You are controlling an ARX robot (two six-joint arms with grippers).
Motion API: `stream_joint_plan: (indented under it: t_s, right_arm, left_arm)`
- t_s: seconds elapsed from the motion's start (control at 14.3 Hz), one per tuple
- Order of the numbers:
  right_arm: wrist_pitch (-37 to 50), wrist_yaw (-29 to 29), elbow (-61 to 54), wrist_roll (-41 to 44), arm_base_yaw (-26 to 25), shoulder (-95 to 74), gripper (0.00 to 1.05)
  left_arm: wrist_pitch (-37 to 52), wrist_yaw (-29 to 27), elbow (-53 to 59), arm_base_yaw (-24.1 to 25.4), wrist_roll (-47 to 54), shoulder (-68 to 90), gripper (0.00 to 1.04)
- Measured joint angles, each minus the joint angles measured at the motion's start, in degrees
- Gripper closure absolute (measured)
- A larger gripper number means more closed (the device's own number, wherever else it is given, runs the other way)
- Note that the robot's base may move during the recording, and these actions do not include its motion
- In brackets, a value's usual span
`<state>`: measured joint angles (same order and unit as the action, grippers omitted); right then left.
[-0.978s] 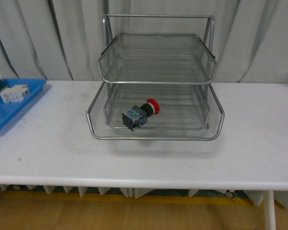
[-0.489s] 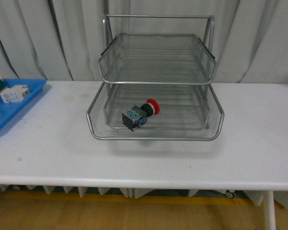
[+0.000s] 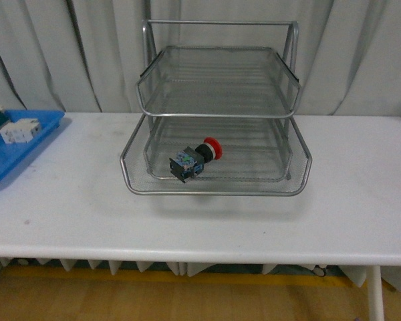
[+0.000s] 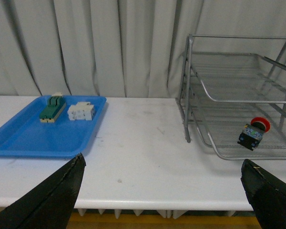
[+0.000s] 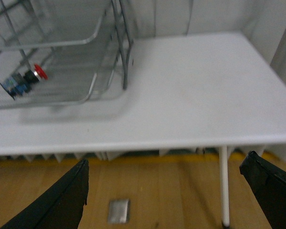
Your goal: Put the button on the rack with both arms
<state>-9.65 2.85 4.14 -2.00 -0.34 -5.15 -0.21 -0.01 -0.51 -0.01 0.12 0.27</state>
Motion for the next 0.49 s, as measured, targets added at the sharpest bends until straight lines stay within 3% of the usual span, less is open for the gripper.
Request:
stream_joint_plan:
  t_s: [0.14,0.42,0.49]
  right_arm:
    - [-1.5,0.3,9.5,-1.4,0.5,-16.9,0.06]
    - [1.7,-1.6,23.6,-7.3,10.2,-48.9,0.06]
    - [2.2,-2.7,27.6,-9.2,13.4,-56.5,0.17]
  left_arm:
    - [0.0,0.0,0.0,0.0,0.0,0.0,0.07]
    - [0.0,0.0,0.0,0.0,0.0,0.0,0.07]
    - [0.0,0.0,0.0,0.0,0.0,0.0,0.07]
